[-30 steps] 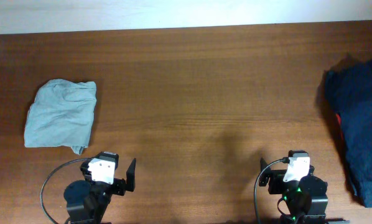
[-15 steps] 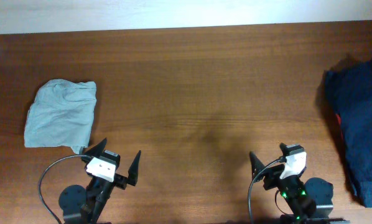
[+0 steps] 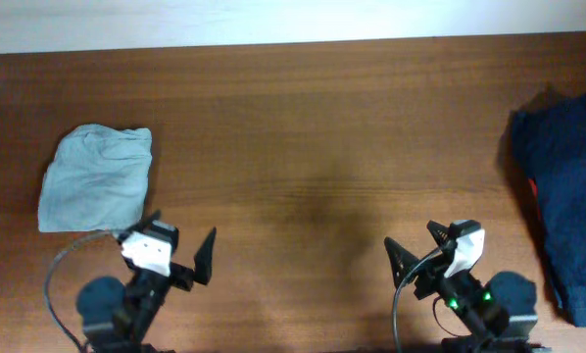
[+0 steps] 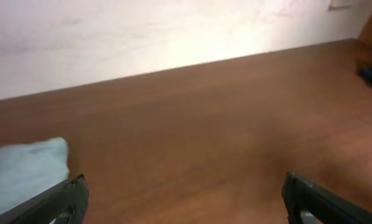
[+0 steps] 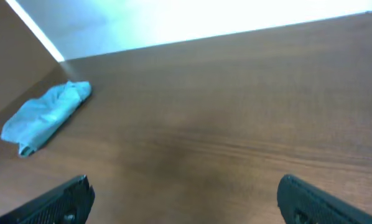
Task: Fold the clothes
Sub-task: 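Move the right gripper to the navy shorts pile on the right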
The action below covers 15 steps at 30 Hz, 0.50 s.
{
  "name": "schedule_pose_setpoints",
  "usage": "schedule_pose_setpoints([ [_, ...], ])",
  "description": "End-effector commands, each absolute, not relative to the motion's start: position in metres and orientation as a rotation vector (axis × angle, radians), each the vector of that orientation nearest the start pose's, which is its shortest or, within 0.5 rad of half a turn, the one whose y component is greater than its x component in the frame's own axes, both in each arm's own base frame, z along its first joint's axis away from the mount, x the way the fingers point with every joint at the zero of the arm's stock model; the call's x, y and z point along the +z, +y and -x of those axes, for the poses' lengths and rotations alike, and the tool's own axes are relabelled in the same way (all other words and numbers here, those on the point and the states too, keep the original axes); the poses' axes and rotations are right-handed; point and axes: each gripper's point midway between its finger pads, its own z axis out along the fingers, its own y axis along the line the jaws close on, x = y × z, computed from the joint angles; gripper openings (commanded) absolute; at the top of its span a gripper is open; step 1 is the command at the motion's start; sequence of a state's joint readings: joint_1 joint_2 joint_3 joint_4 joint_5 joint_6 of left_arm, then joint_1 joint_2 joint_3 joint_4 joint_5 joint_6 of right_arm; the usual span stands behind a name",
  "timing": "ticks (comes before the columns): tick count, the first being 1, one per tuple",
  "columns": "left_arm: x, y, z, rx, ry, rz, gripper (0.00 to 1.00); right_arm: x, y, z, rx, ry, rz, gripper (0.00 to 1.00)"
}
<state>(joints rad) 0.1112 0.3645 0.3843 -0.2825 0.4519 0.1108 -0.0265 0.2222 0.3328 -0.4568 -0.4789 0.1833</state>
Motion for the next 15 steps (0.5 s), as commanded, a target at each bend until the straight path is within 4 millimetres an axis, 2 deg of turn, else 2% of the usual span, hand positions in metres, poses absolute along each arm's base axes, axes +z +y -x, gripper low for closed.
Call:
schedule_pose_setpoints([
  [1,0.242,-0.043,-0.262,-0.256,1.847,-0.278,0.99,0.199,0.068,-0.225,0.559,2.003,0.062,0.99],
  [4,0.254,-0.042,-0.279,-0.285,1.927,-0.267,0.99,0.203,0.065,-0.233,0.564,2.142,0.009,0.99],
  [8,0.273,-0.064,-0.293,-0.461,1.955,-0.352,0.99,0.213,0.068,-0.243,0.611,2.287,-0.027,0.99],
  [12,0.279,-0.092,-0.295,-0.681,1.913,-0.467,0.99,0.214,0.083,-0.246,0.754,2.419,-0.025,0.99],
  [15,0.29,-0.106,-0.293,-0.78,1.834,-0.552,0.99,0.205,0.081,-0.255,0.736,2.474,-0.005,0.99],
])
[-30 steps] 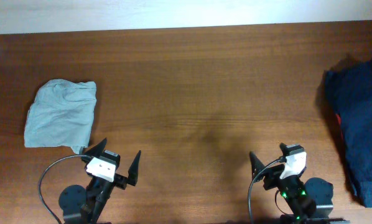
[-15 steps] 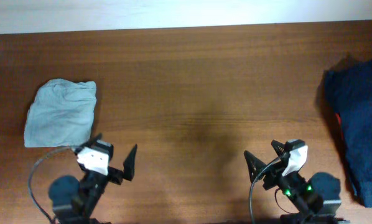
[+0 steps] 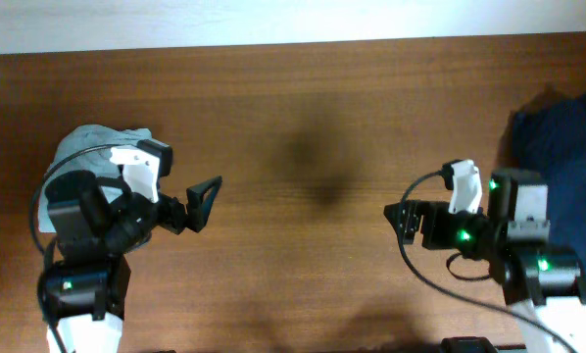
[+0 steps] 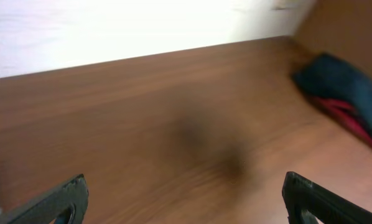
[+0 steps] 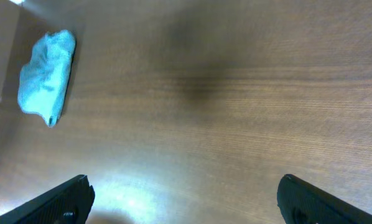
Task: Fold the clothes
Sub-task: 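Move the right gripper to the navy shorts pile on the right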
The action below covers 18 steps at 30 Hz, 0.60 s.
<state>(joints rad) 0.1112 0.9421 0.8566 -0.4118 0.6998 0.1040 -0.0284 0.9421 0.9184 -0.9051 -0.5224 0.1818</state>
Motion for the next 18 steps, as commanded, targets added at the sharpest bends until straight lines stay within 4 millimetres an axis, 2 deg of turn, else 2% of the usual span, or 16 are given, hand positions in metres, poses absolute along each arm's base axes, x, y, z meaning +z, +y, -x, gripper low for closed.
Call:
schedule_pose_setpoints([
  [1,0.294,-0.107,-0.294,-0.781,1.813,-0.566,0.99,0.199,0.075,-0.257,0.697,2.499,-0.032,0.99],
  [4,0.292,-0.099,-0.302,-0.735,1.836,-0.51,0.97,0.173,0.039,-0.261,0.461,2.602,-0.312,0.99],
  [6,0.28,-0.084,-0.313,-0.678,1.922,-0.366,0.93,0.162,0.014,-0.258,0.285,2.628,-0.484,0.99],
  [7,0.268,-0.072,-0.321,-0.623,1.988,-0.28,0.91,0.159,0.004,-0.256,0.217,2.627,-0.547,0.99],
  [10,0.244,-0.056,-0.33,-0.511,2.133,-0.159,0.89,0.164,-0.022,-0.248,0.034,2.597,-0.706,0.99],
  [14,0.225,-0.053,-0.341,-0.337,2.294,-0.123,0.84,0.181,-0.054,-0.238,-0.067,2.526,-0.912,0.99],
  [15,0.221,-0.054,-0.348,-0.236,2.351,-0.129,0.84,0.185,-0.073,-0.234,-0.084,2.481,-1.018,0.99],
  [18,0.221,-0.07,-0.358,-0.172,2.39,-0.232,0.87,0.182,-0.103,-0.221,-0.114,2.425,-1.196,0.99],
])
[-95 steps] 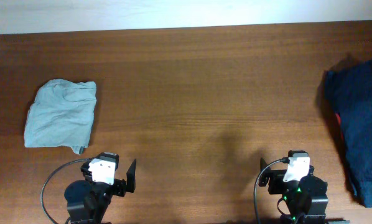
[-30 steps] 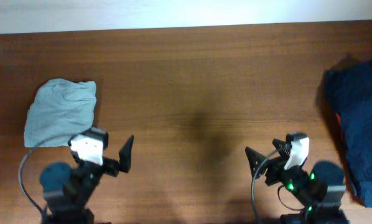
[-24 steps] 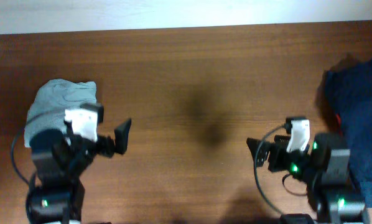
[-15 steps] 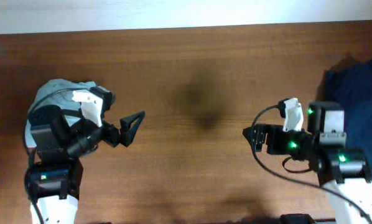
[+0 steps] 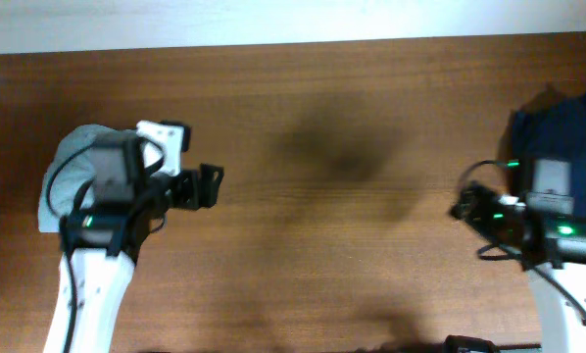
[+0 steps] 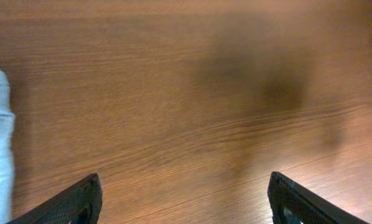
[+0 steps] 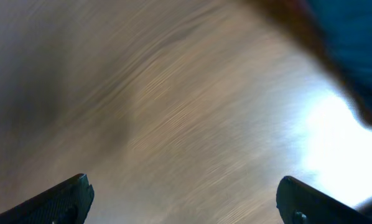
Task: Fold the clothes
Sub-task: 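Move the right gripper to the navy shorts pile on the right, then grasp the navy shorts with the right gripper and lift them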
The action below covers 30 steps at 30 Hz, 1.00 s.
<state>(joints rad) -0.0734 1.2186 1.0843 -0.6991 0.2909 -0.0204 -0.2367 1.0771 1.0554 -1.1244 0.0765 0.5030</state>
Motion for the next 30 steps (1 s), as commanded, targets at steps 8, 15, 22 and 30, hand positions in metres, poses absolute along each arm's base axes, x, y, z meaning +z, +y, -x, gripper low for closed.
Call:
schedule_pose_setpoints([
  [8,0.219,-0.099,-0.368,-0.173,2.381,-0.399,0.95,0.143,-0.183,-0.153,0.035,2.157,-1.957,0.99],
  [15,0.219,-0.099,-0.368,-0.174,2.38,-0.399,0.95,0.102,-0.221,-0.111,0.166,1.922,-2.361,0.99],
  [22,0.22,-0.099,-0.369,-0.175,2.379,-0.399,0.95,0.081,-0.26,-0.141,0.177,1.946,-2.192,0.93],
  [30,0.219,-0.099,-0.368,-0.174,2.382,-0.399,0.95,0.086,-0.288,-0.148,0.014,1.977,-2.048,0.93],
])
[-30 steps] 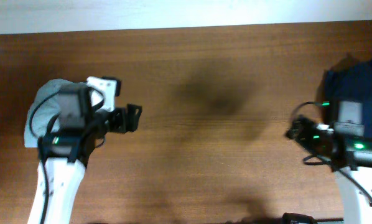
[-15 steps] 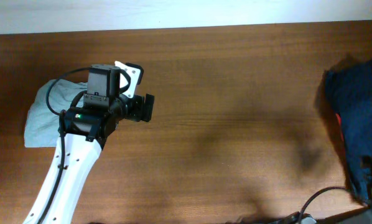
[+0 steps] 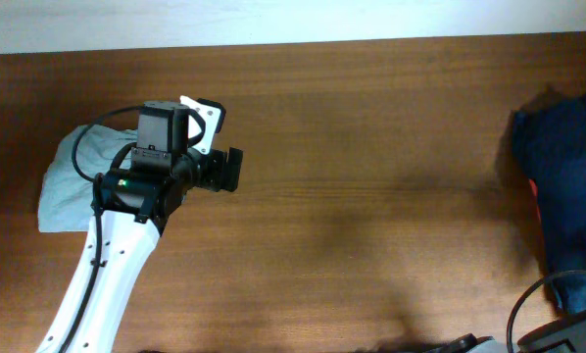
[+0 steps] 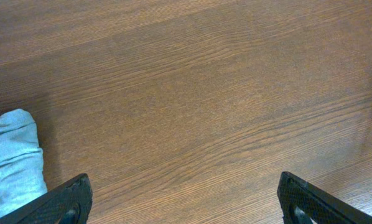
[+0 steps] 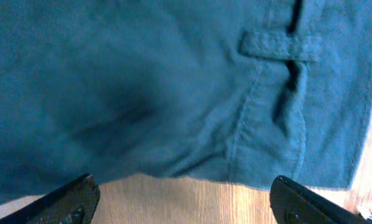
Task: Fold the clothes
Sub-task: 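Grasp the navy shorts with the right gripper and lift them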
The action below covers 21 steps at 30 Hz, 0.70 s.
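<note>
A pile of dark navy clothes [image 3: 563, 186] with a red piece [image 3: 535, 196] showing lies at the table's right edge. In the right wrist view a navy garment [image 5: 173, 87] with a belt loop [image 5: 278, 45] fills the frame. My right gripper [image 5: 186, 202] is open just above the garment's near hem and holds nothing; the overhead view does not show it. A folded light blue cloth [image 3: 70, 186] lies at the left, its corner [image 4: 9, 165] also showing in the left wrist view. My left gripper [image 3: 224, 169] is open over bare wood to the right of that cloth.
The brown wooden table [image 3: 371, 147] runs back to a white wall. My left arm [image 3: 117, 265] stretches from the near edge toward the blue cloth. A cable [image 3: 528, 309] of the right arm shows at the bottom right.
My right arm has left its place left of the navy pile in the overhead view, and the garment now fills its wrist view. My left gripper has moved slightly farther back and right.
Both arms first sat low at the near edge, grippers open. Then they stood raised and farther out over the table. Then the left was beside the blue cloth and the right near the navy pile. Now the right hangs open over the navy garment.
</note>
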{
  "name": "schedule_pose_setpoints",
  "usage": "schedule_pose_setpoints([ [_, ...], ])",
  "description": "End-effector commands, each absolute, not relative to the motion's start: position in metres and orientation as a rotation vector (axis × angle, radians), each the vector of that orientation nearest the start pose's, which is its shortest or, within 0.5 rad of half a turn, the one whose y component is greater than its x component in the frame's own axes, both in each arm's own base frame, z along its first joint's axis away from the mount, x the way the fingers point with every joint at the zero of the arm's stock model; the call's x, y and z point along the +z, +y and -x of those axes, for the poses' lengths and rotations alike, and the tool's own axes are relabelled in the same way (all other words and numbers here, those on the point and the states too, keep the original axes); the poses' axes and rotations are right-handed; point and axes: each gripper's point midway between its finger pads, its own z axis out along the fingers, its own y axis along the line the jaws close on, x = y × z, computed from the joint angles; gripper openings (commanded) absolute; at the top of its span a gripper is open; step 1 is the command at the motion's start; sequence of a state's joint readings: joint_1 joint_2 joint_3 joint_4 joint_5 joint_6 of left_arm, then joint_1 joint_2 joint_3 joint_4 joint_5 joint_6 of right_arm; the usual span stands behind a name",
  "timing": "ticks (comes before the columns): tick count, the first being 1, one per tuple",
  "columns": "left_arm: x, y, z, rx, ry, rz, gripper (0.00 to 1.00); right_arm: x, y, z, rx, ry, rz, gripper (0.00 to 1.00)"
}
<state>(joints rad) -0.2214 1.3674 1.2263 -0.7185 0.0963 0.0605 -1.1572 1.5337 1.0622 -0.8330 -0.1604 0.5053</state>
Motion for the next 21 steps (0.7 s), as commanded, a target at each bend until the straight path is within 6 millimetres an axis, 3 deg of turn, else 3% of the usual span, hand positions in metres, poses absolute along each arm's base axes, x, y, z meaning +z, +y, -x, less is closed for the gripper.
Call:
schedule_pose_setpoints([
  [1,0.219,-0.099,-0.368,-0.174,2.382,-0.399,0.95,0.085,-0.289,-0.142,0.036,-2.367,2.466,0.93],
  [9,0.219,-0.099,-0.368,-0.174,2.382,-0.399,0.96,0.078,-0.306,-0.109,0.144,-2.267,2.517,0.93],
  [13,0.219,-0.099,-0.369,-0.174,2.379,-0.399,0.96,0.065,-0.312,-0.132,-0.092,-2.479,2.423,0.93],
  [21,0.219,-0.099,-0.369,-0.174,2.379,-0.399,0.98,0.047,-0.328,-0.13,-0.023,-2.482,2.408,0.89],
])
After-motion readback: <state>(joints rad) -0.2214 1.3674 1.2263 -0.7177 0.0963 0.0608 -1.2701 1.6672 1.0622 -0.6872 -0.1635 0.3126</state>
